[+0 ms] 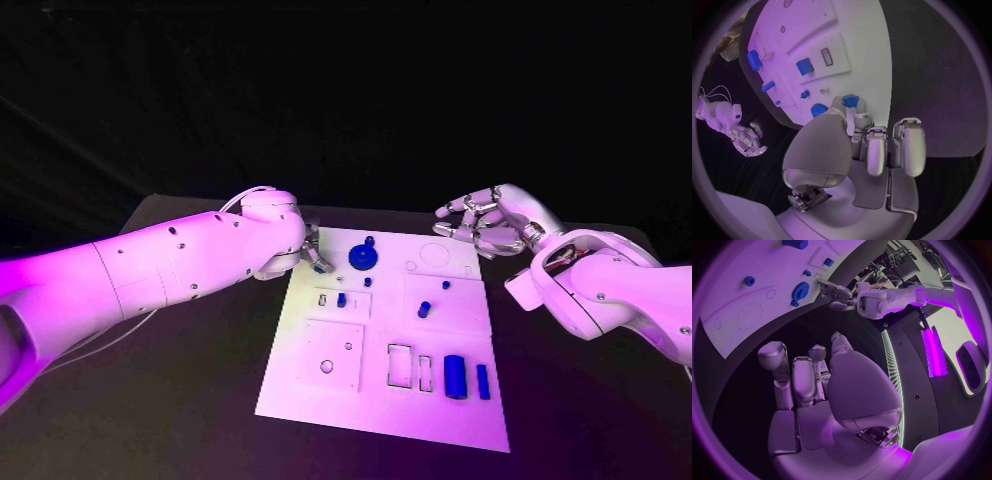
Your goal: Assemble the parts on the task board
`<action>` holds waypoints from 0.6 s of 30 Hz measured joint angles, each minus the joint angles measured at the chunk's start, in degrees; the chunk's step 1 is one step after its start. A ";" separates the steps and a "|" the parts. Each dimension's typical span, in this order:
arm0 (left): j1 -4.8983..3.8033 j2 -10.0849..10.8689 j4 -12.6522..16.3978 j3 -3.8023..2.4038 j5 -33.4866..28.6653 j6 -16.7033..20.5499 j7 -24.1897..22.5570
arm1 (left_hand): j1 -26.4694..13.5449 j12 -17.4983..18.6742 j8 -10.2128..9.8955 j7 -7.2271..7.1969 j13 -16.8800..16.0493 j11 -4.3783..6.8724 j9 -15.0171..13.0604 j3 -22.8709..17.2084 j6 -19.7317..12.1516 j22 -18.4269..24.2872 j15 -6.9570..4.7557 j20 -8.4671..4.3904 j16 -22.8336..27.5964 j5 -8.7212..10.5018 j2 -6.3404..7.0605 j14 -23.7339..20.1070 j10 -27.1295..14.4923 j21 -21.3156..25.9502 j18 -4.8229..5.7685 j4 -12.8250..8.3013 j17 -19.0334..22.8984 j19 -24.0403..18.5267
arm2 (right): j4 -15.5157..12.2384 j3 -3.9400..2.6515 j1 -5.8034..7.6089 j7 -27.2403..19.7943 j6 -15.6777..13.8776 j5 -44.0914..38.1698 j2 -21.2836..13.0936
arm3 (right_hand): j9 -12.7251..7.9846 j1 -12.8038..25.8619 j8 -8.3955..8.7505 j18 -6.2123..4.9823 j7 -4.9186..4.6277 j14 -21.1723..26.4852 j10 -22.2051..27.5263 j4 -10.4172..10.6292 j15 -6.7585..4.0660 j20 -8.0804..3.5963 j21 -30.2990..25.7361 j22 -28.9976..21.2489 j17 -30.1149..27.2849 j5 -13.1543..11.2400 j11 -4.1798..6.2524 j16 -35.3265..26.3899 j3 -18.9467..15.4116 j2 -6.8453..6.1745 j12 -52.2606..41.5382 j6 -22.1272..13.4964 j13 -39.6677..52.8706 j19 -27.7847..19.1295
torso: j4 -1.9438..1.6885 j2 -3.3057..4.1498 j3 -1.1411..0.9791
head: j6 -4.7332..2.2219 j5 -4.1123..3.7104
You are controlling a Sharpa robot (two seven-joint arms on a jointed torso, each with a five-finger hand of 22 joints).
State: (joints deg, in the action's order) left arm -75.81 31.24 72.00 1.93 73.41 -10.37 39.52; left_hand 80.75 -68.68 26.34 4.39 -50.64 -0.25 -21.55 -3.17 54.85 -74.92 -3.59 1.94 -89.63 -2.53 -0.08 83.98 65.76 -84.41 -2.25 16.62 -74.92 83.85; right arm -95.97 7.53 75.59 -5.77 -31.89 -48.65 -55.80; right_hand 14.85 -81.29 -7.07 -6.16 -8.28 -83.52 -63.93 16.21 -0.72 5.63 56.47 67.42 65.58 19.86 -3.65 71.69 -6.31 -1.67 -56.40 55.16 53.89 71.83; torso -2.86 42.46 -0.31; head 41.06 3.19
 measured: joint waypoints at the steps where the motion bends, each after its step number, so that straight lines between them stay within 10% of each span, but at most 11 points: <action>1: -0.01 0.04 0.03 -0.01 -0.08 -0.01 0.00 | 0.20 0.13 -0.18 -0.02 0.05 -0.07 0.03 -0.14 -0.03 0.00 0.00 0.00 0.00 0.01 -0.10 0.00 -0.08 0.00 0.00 0.13 0.00 0.00 | 0.01 0.00 0.00 0.00 0.00 0.00 0.00 | 0.00 0.00 0.00 0.00 0.00 0.00 0.00 0.00 0.00 0.00 -0.03 0.00 0.00 0.00 0.00 0.00 0.00 0.00 0.00 0.00 0.00 0.00 | 0.00 0.00 0.01 | -0.02 0.01; 18: -0.13 0.73 0.87 -0.09 -0.86 -0.30 -0.17 | 2.64 0.84 -1.45 0.47 0.49 -0.39 2.15 -4.42 -0.98 0.01 0.54 0.60 0.00 -0.14 1.58 0.12 -1.00 0.00 0.00 3.93 0.01 0.18 | 0.14 0.00 -0.01 -0.04 0.00 0.03 -0.09 | -0.01 0.00 0.00 0.00 0.00 0.00 0.00 0.00 0.00 0.00 -0.29 -0.06 -0.01 0.00 0.00 0.00 0.00 0.00 0.00 0.00 -0.06 0.00 | 0.01 -0.01 0.02 | -0.20 0.02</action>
State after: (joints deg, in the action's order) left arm -75.95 31.97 72.87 1.84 72.55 -10.67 39.35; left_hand 83.39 -67.83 24.89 4.86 -50.14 -0.63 -19.40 -7.59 53.87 -74.91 -3.05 2.54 -89.63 -2.67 1.51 84.11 64.76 -84.42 -2.25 20.55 -74.91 84.02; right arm -95.83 7.53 75.58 -5.81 -31.89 -48.63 -55.89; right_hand 14.84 -81.29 -7.07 -6.16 -8.28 -83.52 -63.93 16.21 -0.72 5.63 56.18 67.37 65.57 19.86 -3.65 71.69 -6.31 -1.67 -56.40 55.16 53.83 71.83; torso -2.85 42.45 -0.29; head 40.85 3.21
